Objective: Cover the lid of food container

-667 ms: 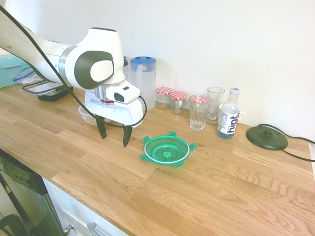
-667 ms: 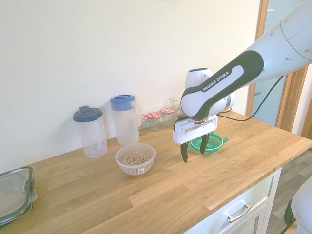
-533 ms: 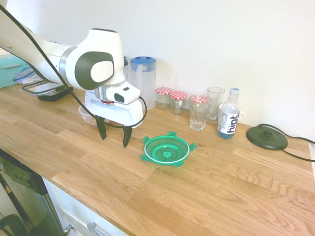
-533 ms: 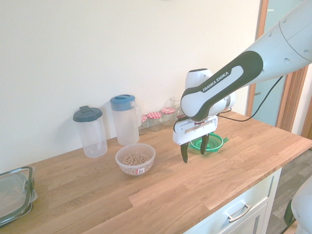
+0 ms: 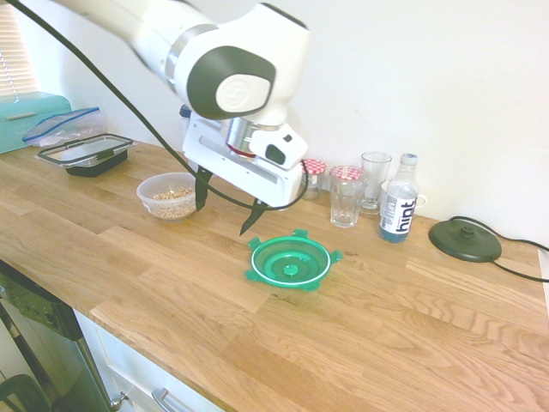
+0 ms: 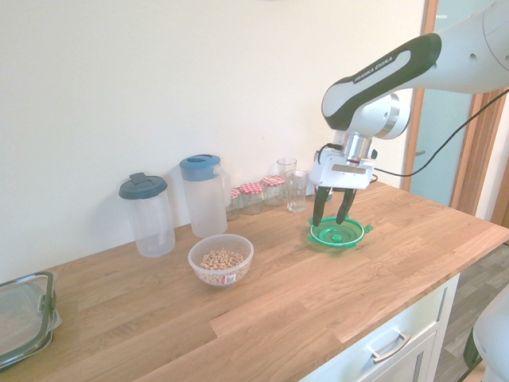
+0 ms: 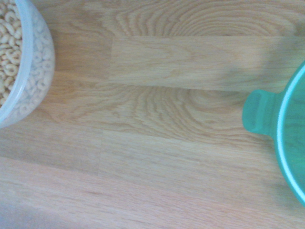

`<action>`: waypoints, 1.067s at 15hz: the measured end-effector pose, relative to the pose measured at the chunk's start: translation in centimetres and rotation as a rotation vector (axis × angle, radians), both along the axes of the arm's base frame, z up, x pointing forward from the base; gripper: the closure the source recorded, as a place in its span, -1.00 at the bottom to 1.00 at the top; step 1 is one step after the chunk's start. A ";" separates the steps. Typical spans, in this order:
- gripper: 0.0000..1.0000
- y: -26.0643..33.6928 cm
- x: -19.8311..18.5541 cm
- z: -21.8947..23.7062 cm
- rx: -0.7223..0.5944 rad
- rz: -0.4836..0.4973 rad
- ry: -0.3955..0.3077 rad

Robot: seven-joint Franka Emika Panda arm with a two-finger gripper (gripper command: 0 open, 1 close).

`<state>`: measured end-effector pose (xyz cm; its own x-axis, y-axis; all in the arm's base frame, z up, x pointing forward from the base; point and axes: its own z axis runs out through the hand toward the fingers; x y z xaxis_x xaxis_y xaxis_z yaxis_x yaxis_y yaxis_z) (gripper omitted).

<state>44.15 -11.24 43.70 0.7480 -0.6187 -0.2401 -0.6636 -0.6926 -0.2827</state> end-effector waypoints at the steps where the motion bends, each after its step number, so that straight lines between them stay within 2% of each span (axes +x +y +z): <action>1: -1.00 -2.1 0.4 -0.4 0.041 0.002 0.007; 9: -1.00 -15.3 4.6 -4.6 0.176 -0.089 0.043; 16: -1.00 -18.7 6.6 -10.5 0.247 -0.125 0.092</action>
